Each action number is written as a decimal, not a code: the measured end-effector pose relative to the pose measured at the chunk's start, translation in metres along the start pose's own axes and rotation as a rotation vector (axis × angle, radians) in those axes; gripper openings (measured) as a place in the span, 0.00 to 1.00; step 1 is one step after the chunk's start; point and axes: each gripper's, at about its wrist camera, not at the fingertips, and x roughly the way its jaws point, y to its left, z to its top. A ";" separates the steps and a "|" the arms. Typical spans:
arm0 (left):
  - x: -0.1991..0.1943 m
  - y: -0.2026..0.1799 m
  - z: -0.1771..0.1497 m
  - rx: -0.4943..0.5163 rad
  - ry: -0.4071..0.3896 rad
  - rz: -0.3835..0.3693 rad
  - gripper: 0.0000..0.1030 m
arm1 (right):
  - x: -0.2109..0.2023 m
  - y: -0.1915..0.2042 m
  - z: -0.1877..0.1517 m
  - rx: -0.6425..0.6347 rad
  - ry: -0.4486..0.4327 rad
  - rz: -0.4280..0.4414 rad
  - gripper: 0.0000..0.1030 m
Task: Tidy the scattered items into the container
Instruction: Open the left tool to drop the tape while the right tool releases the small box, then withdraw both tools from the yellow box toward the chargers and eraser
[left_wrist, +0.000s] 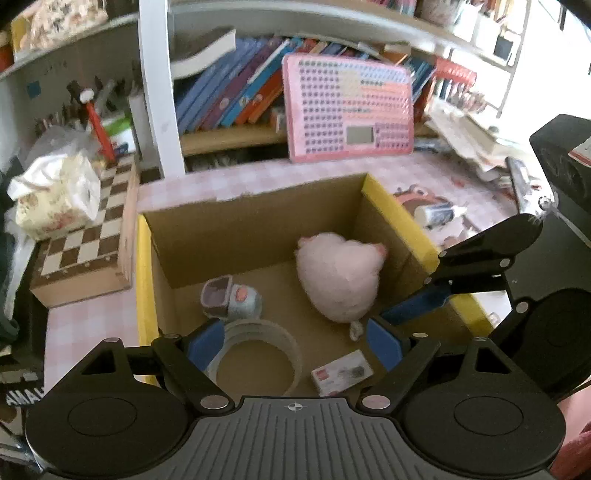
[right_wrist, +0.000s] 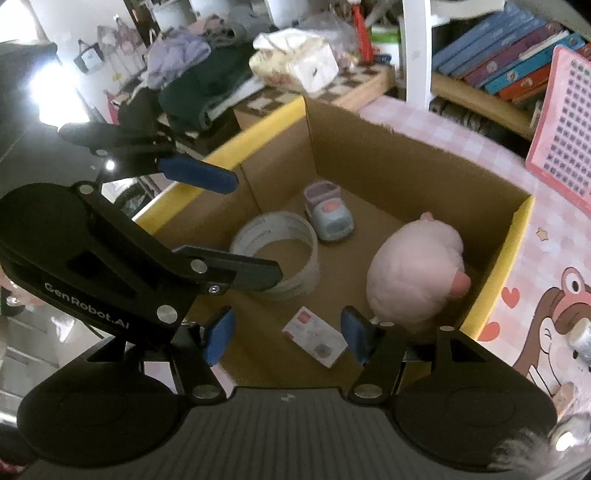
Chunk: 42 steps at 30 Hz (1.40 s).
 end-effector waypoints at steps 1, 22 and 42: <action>-0.005 -0.002 -0.001 0.001 -0.011 -0.002 0.84 | -0.005 0.003 -0.002 -0.001 -0.012 -0.003 0.60; -0.122 -0.033 -0.070 -0.079 -0.252 0.070 0.88 | -0.091 0.079 -0.071 0.062 -0.281 -0.166 0.63; -0.148 -0.053 -0.150 -0.169 -0.247 0.151 0.89 | -0.089 0.141 -0.159 0.144 -0.361 -0.359 0.63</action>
